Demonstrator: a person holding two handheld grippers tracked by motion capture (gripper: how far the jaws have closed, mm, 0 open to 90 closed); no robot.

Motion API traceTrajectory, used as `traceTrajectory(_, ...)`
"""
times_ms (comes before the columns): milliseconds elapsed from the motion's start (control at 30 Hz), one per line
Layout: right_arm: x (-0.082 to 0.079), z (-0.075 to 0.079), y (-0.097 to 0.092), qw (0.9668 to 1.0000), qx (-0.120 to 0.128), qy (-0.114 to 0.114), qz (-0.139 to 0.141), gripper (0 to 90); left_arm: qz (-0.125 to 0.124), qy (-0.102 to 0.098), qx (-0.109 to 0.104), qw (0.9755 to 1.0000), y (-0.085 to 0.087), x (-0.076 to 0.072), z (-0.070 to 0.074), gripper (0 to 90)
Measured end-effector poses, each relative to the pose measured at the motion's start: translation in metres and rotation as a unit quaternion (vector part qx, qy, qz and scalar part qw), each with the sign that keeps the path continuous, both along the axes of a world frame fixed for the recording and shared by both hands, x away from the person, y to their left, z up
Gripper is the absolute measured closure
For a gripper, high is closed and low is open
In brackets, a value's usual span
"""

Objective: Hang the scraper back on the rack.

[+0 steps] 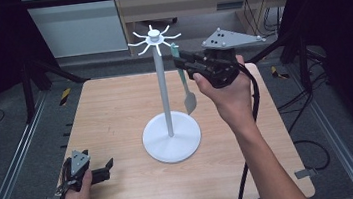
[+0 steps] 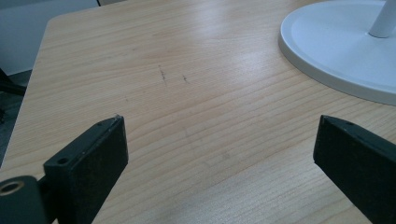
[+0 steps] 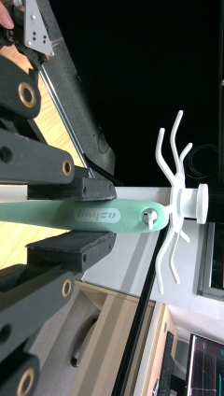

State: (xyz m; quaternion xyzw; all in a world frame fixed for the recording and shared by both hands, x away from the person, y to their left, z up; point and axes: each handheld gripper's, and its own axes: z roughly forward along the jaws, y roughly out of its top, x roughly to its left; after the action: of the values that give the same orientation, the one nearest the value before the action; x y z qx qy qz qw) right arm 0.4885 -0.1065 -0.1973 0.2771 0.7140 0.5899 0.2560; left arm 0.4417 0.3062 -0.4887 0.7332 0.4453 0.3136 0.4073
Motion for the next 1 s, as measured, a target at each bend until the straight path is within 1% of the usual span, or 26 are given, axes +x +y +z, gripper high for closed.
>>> traceTrajectory(133, 0.0013, -0.0003, 0.0019, 1.0000, -0.004, 0.002, 0.000, 74.2, -0.001, 0.000, 0.001, 1.0000, -0.0002, -0.0001, 0.0001, 2.7)
traceTrajectory(500, 0.0009, -0.0015, 0.0015, 1.0000, -0.003, 0.003, 0.001, 74.1, -0.001, 0.001, 0.000, 1.0000, -0.0009, 0.0000, -0.0003, 2.8)
traceTrajectory(800, 0.0002, -0.0022, 0.0012, 1.0000, -0.003, -0.001, -0.002, 73.9, -0.001, 0.002, 0.001, 1.0000, -0.0006, 0.0002, -0.0004, 2.8)
traceTrajectory(1000, 0.0014, -0.0017, 0.0019, 1.0000, -0.003, 0.002, -0.002, 73.9, -0.001, 0.003, 0.001, 1.0000, -0.0008, 0.0007, -0.0010, 2.8)
